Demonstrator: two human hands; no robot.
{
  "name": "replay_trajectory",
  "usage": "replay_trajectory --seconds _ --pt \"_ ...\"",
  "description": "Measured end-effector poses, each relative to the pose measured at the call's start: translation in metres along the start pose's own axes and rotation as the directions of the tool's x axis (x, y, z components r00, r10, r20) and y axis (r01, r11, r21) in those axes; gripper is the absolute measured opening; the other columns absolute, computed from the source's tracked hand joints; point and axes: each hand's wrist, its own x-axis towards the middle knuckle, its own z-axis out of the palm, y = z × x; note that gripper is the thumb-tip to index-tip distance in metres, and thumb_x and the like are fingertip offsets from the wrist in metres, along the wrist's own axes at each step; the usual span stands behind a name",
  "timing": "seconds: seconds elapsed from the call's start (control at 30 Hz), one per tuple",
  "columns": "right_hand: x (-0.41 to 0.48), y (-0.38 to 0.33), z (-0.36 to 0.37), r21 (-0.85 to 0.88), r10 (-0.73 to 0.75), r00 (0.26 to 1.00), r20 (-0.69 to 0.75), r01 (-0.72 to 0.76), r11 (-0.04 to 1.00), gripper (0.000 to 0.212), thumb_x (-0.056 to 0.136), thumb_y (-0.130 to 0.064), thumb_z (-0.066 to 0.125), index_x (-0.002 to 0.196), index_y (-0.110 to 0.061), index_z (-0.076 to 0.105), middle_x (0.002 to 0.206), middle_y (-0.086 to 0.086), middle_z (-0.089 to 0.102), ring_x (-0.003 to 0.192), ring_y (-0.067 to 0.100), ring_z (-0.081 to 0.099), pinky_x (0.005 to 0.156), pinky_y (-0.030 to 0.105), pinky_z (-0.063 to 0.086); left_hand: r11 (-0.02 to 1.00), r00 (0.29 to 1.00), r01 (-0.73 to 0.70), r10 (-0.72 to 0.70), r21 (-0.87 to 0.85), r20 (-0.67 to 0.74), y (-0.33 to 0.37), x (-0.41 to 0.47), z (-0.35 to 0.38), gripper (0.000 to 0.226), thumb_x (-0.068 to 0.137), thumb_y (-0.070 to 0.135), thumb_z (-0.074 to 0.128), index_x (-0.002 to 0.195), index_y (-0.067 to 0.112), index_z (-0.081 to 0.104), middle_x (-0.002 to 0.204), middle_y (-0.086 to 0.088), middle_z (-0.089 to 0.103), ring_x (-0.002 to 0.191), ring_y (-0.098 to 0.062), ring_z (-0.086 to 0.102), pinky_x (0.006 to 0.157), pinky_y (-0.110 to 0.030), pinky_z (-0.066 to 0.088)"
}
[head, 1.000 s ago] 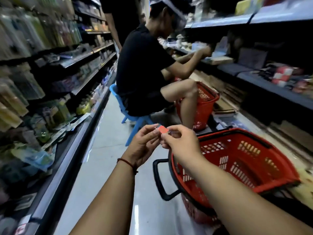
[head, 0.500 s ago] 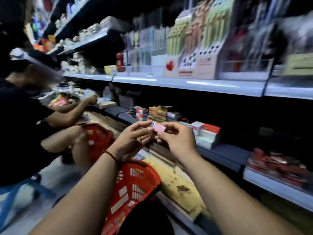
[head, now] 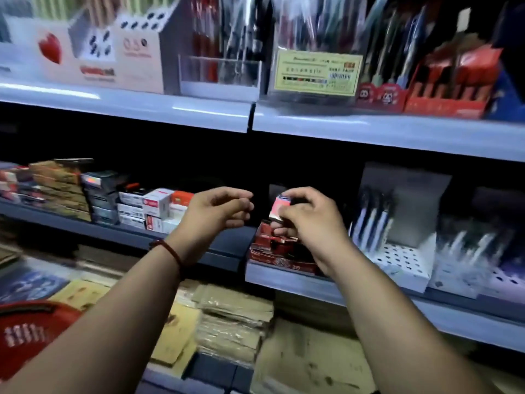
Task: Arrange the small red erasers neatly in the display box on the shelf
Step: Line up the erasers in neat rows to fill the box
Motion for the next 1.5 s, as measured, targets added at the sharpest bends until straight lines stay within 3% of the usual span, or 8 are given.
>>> replay_trajectory --seconds 0.17,0.47,0.67,0.83,1.03,1.2,1.37,1.5 --pt "0.024 0.029 -0.028 -0.315 -0.032 0.996 -0.079 0.005 0.949 0.020 0.086 -0.009 0.075 0.098 -0.024 0.070 0.080 0.011 0.076 0.065 0.022 0.068 0.059 0.035 0.051 0.957 0.992 -0.078 0.102 0.280 -0.074 -0.036 0.011 0.004 0.016 0.094 0.009 0.068 0.098 0.023 0.076 0.086 0.010 0.075 0.070 0.002 0.064 0.061 -0.012 0.050" --pt "0.071 0.075 -0.023 -0.453 -0.073 0.993 -0.089 0.025 0.891 0.019 0.088 -0.018 0.077 0.085 -0.028 0.061 0.078 -0.003 0.072 0.069 0.009 0.070 0.061 0.025 0.050 0.921 0.999 -0.028 0.039 0.389 -0.019 -0.076 0.038 0.009 0.013 0.094 0.005 0.068 0.096 0.013 0.078 0.075 0.015 0.073 0.070 0.008 0.061 0.068 -0.007 0.046" --pt "0.088 0.084 -0.007 -0.621 -0.082 0.997 0.008 0.070 0.781 0.020 0.084 -0.028 0.081 0.076 -0.021 0.064 0.068 -0.003 0.069 0.058 0.007 0.064 0.054 0.026 0.050 0.934 1.000 0.011 -0.004 0.358 -0.019 -0.090 0.062 0.012 0.012 0.094 0.009 0.068 0.096 0.014 0.078 0.073 0.011 0.071 0.063 0.008 0.058 0.065 -0.007 0.045" --pt "0.090 0.087 -0.006 -0.574 -0.095 0.992 0.080 0.124 0.810 0.015 0.083 -0.028 0.083 0.073 -0.023 0.073 0.066 -0.002 0.071 0.059 0.009 0.066 0.059 0.030 0.054 0.950 0.999 0.051 -0.049 0.307 -0.013 -0.099 0.065 0.011 0.011 0.094 0.011 0.068 0.095 0.014 0.078 0.058 0.016 0.062 0.052 0.008 0.052 0.053 -0.005 0.038" --pt "0.087 0.093 -0.008 -0.682 -0.060 0.991 0.116 0.124 0.721 0.009 0.090 -0.027 0.075 0.092 -0.034 0.080 0.077 -0.019 0.073 0.071 -0.003 0.066 0.068 0.021 0.054 0.973 0.997 0.078 -0.072 0.217 -0.034 -0.099 0.064 0.009 0.011 0.094 0.015 0.067 0.097 0.013 0.078 0.055 0.017 0.057 0.047 0.004 0.046 0.046 -0.007 0.036" --pt "0.087 0.088 -0.004 -0.737 -0.015 0.988 0.151 0.123 0.665 0.012 0.093 -0.029 0.072 0.098 -0.034 0.080 0.099 -0.021 0.075 0.089 -0.001 0.067 0.086 0.031 0.058 0.972 0.988 0.056 -0.087 0.229 0.126 -0.089 0.054 0.004 0.013 0.092 0.018 0.067 0.094 0.012 0.078 0.069 0.011 0.069 0.062 0.001 0.060 0.058 -0.009 0.045" --pt "0.087 0.089 -0.005 -0.739 -0.029 0.979 0.202 0.172 0.651 0.013 0.094 -0.027 0.069 0.096 -0.033 0.081 0.093 -0.019 0.075 0.085 -0.002 0.066 0.082 0.032 0.059 0.957 0.928 0.022 -0.127 0.288 0.350 -0.080 0.049 -0.013 0.021 0.085 0.027 0.073 0.101 0.015 0.079 0.100 -0.003 0.074 0.091 -0.018 0.073 0.078 -0.025 0.057" --pt "0.088 0.085 -0.009 -0.674 -0.089 0.978 0.191 0.197 0.712 0.012 0.092 -0.027 0.071 0.091 -0.035 0.079 0.086 -0.022 0.073 0.081 -0.007 0.066 0.072 0.018 0.052 0.927 0.900 -0.012 -0.154 0.376 0.409 -0.076 0.045 -0.019 0.035 0.068 0.029 0.086 0.103 0.029 0.081 0.100 -0.003 0.061 0.090 -0.028 0.061 0.082 -0.028 0.055"
